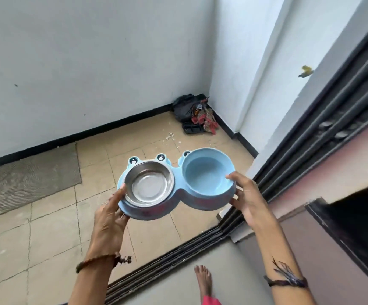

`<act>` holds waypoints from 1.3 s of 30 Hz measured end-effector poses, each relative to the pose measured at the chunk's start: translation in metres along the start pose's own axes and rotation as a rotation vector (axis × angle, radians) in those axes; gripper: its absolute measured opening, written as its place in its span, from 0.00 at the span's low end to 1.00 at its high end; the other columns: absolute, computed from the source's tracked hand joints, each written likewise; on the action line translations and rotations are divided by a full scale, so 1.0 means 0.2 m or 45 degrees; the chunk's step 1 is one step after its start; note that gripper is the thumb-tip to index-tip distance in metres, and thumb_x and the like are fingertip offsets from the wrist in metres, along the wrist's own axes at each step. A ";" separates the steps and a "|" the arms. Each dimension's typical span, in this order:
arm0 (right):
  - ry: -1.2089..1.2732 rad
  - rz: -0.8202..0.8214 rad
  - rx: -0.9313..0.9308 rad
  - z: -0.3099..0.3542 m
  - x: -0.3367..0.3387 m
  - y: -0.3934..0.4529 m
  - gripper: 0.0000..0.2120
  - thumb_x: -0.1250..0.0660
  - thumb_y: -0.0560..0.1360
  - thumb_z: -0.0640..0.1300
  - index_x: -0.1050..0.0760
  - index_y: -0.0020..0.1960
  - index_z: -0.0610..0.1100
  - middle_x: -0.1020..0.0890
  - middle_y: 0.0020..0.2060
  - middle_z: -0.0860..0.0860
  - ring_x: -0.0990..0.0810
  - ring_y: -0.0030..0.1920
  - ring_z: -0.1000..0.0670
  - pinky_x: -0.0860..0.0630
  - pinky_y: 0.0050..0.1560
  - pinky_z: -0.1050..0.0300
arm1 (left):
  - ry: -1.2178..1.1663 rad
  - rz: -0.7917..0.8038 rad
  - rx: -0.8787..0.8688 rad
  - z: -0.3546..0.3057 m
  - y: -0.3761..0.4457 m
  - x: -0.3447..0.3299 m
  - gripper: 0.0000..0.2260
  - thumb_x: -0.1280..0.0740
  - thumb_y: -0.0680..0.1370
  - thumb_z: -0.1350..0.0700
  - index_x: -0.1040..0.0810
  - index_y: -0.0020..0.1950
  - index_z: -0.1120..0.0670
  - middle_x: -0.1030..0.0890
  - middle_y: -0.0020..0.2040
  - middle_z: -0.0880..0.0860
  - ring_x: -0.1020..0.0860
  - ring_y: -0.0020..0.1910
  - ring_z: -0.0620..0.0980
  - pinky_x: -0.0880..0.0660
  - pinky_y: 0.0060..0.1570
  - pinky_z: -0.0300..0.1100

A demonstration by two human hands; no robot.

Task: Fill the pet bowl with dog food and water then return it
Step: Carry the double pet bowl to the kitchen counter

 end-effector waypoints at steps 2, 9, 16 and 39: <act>0.050 -0.043 0.036 0.02 0.06 -0.19 0.02 0.32 0.67 0.44 0.22 0.40 0.48 0.24 0.38 0.50 0.27 0.41 0.51 0.28 0.30 0.62 | 0.040 0.111 0.029 -0.06 -0.13 -0.01 0.11 0.35 0.76 0.57 0.15 0.37 0.56 0.16 0.35 0.50 0.18 0.33 0.43 0.21 0.33 0.33; 0.178 -0.227 0.234 0.06 0.42 -0.84 0.03 0.34 0.73 0.43 0.22 0.43 0.47 0.21 0.35 0.52 0.25 0.38 0.53 0.29 0.39 0.60 | 0.166 0.457 0.187 -0.08 -0.55 -0.11 0.07 0.34 0.75 0.56 0.21 0.48 0.57 0.16 0.37 0.50 0.18 0.32 0.43 0.21 0.32 0.33; 0.338 -0.515 0.312 -0.04 0.92 -1.33 0.04 0.31 0.70 0.48 0.22 0.43 0.50 0.20 0.38 0.53 0.24 0.42 0.53 0.30 0.39 0.60 | 0.351 0.769 0.306 0.16 -0.88 -0.42 0.09 0.32 0.71 0.54 0.20 0.48 0.57 0.16 0.38 0.52 0.18 0.32 0.44 0.20 0.35 0.35; 0.835 -1.231 0.226 -0.27 2.53 -1.96 0.11 0.38 0.78 0.49 0.26 0.56 0.45 0.20 0.43 0.50 0.22 0.47 0.49 0.28 0.47 0.50 | 0.831 1.453 0.390 1.30 -1.86 -1.63 0.14 0.41 0.79 0.49 0.20 0.54 0.55 0.18 0.47 0.54 0.20 0.44 0.48 0.27 0.48 0.42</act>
Point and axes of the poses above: each hand's wrist, its own y-axis towards the middle knuckle, its own x-axis out of the back of the hand, z = x × y, the point moved 7 cm from there along y, towards the middle knuckle
